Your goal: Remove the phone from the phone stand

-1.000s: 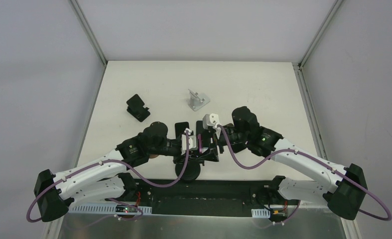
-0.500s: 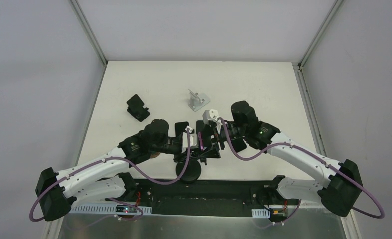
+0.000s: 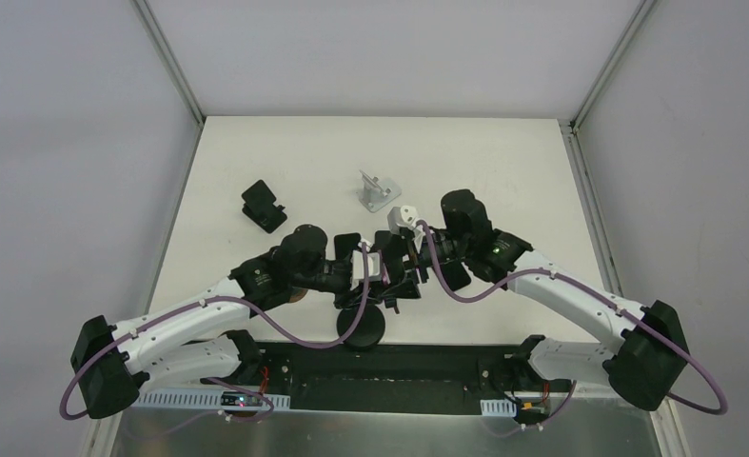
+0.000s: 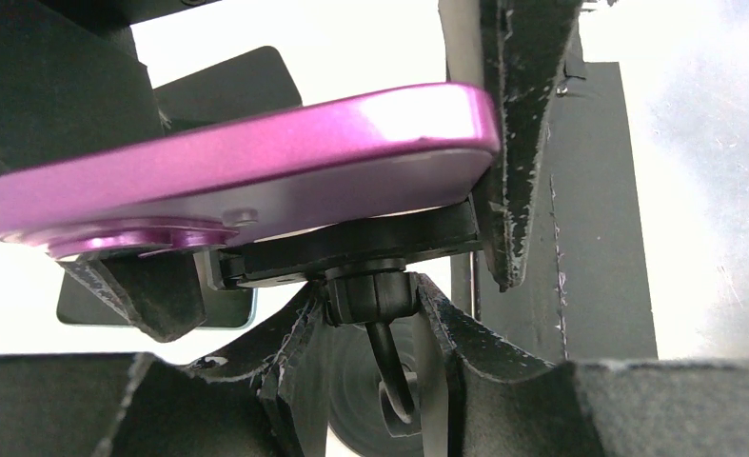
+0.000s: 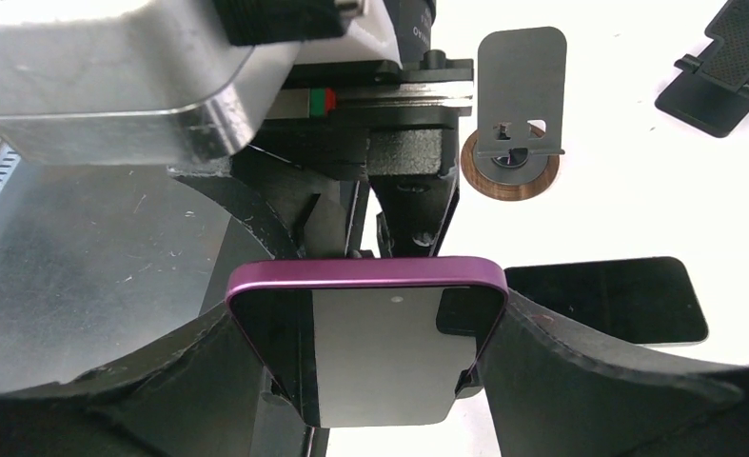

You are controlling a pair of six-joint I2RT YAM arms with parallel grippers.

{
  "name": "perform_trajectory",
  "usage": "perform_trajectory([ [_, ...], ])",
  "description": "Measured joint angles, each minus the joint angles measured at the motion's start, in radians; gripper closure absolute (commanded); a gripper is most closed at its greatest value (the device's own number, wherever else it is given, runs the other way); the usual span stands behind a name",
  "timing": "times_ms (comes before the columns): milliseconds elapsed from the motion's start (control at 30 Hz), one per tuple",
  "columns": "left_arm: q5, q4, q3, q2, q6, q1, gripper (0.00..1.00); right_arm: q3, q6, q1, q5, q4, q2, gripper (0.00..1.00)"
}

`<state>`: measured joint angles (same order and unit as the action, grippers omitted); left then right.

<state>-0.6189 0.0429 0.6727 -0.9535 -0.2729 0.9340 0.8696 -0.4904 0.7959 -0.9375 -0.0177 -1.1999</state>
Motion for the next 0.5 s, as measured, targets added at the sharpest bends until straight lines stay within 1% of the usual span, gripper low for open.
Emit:
perform_trajectory([
  [500,0.028,0.006,0.004,-0.010,0.000,0.010,1.00,0.000,-0.021,-0.042,-0.080,-0.018,-0.049,1.00],
])
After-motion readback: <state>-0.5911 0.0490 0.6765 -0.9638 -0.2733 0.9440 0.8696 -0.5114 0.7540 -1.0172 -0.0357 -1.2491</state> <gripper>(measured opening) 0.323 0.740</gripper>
